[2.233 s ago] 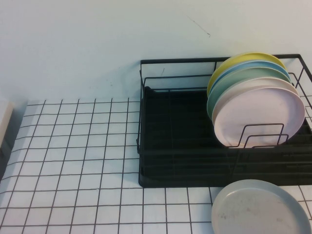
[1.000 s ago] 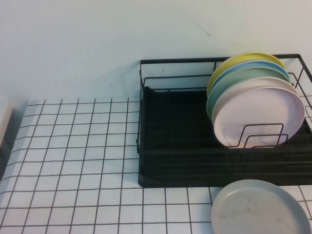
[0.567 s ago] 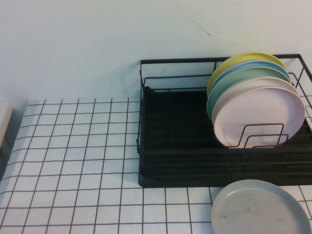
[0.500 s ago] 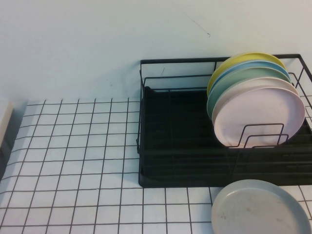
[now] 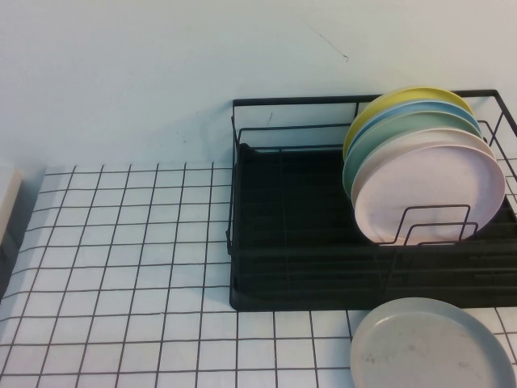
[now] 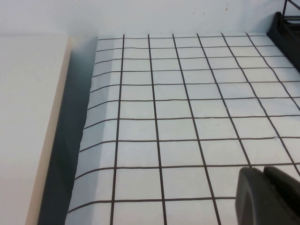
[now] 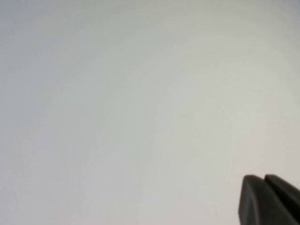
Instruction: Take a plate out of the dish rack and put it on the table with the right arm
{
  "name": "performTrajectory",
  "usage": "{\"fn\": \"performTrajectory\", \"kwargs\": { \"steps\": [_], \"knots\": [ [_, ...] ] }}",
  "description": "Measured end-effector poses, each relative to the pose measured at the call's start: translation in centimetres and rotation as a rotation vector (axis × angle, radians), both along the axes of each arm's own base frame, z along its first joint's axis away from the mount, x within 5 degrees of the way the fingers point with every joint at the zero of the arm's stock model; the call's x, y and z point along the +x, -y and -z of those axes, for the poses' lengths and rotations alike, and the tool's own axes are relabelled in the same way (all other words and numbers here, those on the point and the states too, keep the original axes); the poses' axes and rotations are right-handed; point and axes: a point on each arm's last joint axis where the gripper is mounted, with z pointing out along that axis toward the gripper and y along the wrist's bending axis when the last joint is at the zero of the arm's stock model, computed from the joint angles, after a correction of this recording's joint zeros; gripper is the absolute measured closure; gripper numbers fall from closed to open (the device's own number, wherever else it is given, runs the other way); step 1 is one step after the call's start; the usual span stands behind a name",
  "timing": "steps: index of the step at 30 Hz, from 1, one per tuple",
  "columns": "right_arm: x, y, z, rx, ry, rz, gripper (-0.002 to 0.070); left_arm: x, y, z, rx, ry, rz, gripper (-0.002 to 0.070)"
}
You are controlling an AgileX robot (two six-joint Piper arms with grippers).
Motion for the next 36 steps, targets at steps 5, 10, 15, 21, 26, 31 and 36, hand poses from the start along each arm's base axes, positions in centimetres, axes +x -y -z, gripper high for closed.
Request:
{"fn": "performTrajectory", "kwargs": {
  "steps": [5,10,15,21,26,31,36],
  "knots": [
    [0.2,0.1,-1.4,-0.022,-0.112,0.031,0.0679,0.0,0.0,0.0,0.000,0.000,0.000,0.0678],
    [-0.7,0.2,-6.9,-0.077,-0.197,0.092,0.0679,0.0,0.0,0.0,0.000,0.000,0.000,0.0678],
    [0.3,0.3,-12.0,-0.039,-0.416,0.070,0.0679,0.0,0.0,0.0,0.004,0.000,0.001,0.0678],
    [6.3,0.1,-14.5,-0.089,-0.912,0.048,0.0679,0.0,0.0,0.0,0.004,0.000,0.001,0.0678],
    [13.2,-1.5,-13.4,-0.348,-1.221,-0.123,0.0679,0.0,0.0,0.0,0.004,0.000,0.001,0.0678],
    [19.5,-2.9,-10.2,-0.615,-1.342,-0.327,0.0679,0.0,0.0,0.0,0.004,0.000,0.001,0.0678],
    [23.6,-3.3,-6.3,-0.821,-1.389,-0.417,0.0636,0.0,0.0,0.0,0.004,0.000,0.001,0.0678]
  ]
}}
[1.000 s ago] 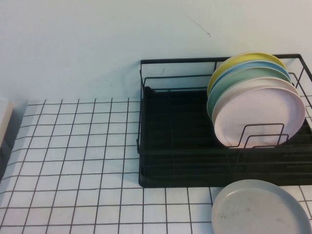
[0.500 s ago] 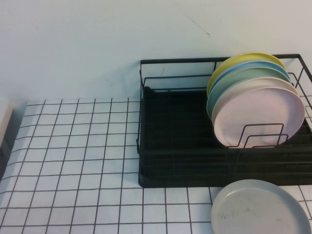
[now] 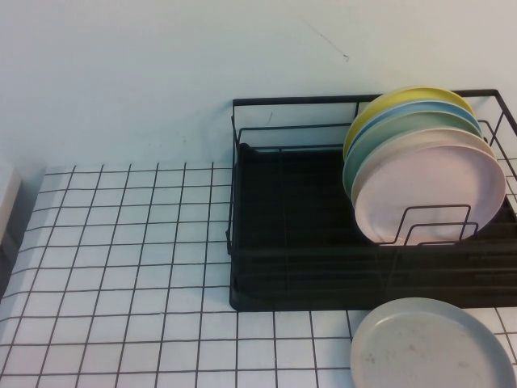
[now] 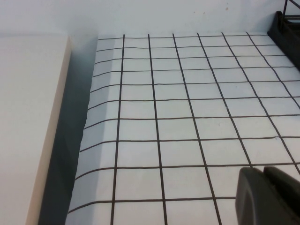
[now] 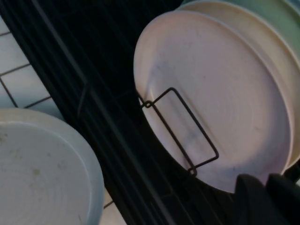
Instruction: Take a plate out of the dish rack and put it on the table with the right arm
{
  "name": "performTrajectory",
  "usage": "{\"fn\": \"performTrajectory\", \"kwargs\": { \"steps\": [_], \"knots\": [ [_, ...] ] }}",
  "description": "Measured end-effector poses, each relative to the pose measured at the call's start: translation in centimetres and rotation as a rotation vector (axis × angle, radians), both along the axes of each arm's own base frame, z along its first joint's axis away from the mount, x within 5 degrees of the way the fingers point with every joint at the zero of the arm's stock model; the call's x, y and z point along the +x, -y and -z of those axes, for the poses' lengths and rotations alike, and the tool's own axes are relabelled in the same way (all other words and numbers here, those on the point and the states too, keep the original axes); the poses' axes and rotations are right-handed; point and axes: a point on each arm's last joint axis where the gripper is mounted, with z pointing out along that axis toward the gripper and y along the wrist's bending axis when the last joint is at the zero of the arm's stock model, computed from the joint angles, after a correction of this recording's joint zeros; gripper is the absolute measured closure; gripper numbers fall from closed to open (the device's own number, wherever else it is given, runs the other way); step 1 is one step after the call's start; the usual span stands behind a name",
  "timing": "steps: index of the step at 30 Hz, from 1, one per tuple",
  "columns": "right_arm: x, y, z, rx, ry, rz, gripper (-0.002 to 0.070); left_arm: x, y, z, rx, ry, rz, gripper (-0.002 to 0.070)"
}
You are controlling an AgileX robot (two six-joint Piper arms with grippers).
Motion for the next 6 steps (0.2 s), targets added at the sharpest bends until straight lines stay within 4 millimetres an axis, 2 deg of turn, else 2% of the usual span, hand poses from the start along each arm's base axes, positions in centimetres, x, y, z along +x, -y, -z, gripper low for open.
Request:
{"fn": "performTrajectory", "kwargs": {
  "steps": [6],
  "knots": [
    [2.8,-0.1,2.8,-0.049,0.016,-0.083,0.0428,0.0,0.0,0.0,0.000,0.000,0.000,0.0678]
  ]
}}
